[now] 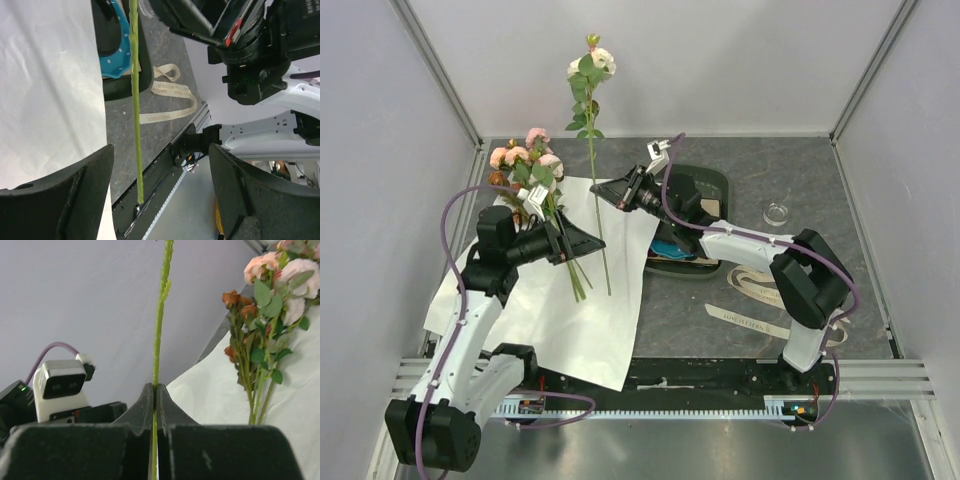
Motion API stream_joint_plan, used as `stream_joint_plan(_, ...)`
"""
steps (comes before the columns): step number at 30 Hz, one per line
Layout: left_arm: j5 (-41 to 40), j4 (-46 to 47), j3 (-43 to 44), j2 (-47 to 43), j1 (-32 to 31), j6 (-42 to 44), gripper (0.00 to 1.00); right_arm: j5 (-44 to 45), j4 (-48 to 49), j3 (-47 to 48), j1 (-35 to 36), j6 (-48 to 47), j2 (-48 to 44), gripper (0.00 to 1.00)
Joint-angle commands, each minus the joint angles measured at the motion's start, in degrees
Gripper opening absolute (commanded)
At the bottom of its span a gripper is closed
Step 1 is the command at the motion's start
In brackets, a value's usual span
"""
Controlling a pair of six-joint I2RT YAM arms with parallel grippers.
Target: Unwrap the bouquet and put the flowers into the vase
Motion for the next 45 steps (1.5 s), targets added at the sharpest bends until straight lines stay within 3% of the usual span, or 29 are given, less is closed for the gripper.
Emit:
stream_joint_plan(1,7.1,7.3,0.6,1.8,-0.5,3.1,0.82,-4.2,10.6,-3.9,0.7,6.8,-6.1,0.00)
stream_joint_plan(4,7.5,7.0,0.6,4.6,-0.6,3.2,0.79,-4.3,12.9,-6.5,1.2,8.8,-7.5,0.00)
stream_joint_plan(13,11.8,8.9,4.2,8.4,-1.3,4.5,0.52,-5.4,13.6,-8.2,2.8,9.7,-8.4,0.00)
stream_joint_plan(14,12.3,8.8,4.6,8.8,-1.3,4.9,0.44,-5.7,13.2,-8.2,2.8,9.4,-8.6,0.00)
stream_joint_plan(17,13.2,8.3,4.3,8.4,-1.6,6.6,0.05,-6.8,11.1,-8.6,2.8,8.0,-9.4,0.00)
stream_joint_plan(18,12.9,8.1,4.2,8.1,-2.2,7.8,0.02,-7.4,10.3,-8.5,2.7,6.6,-9.9,0.00)
stream_joint_plan(19,12.1,6.7,3.9,7.7,-2.7,8.7,0.02,-7.8,7.8,-8.3,2.7,5.6,-10.4,0.01)
stream_joint_plan(23,8.6,1.6,4.0,5.5,-5.3,14.4,0.02,-10.9,-1.0,-5.1,1.8,-0.2,-11.0,0.27)
stream_joint_plan(28,6.7,-0.8,3.0,1.9,-7.2,17.2,0.02,-15.6,-7.9,-2.4,-1.2,-2.0,-11.1,0.43)
stream_joint_plan(40,6.2,-3.7,1.1,0.8,-8.5,18.3,0.02,-17.4,-18.9,-1.2,-4.9,-9.0,-17.8,0.50)
stream_joint_plan(45,6.7,-5.2,1.6,-0.1,-9.0,19.0,0.02,-17.4,-19.7,0.1,-5.8,-7.4,-18.1,0.52)
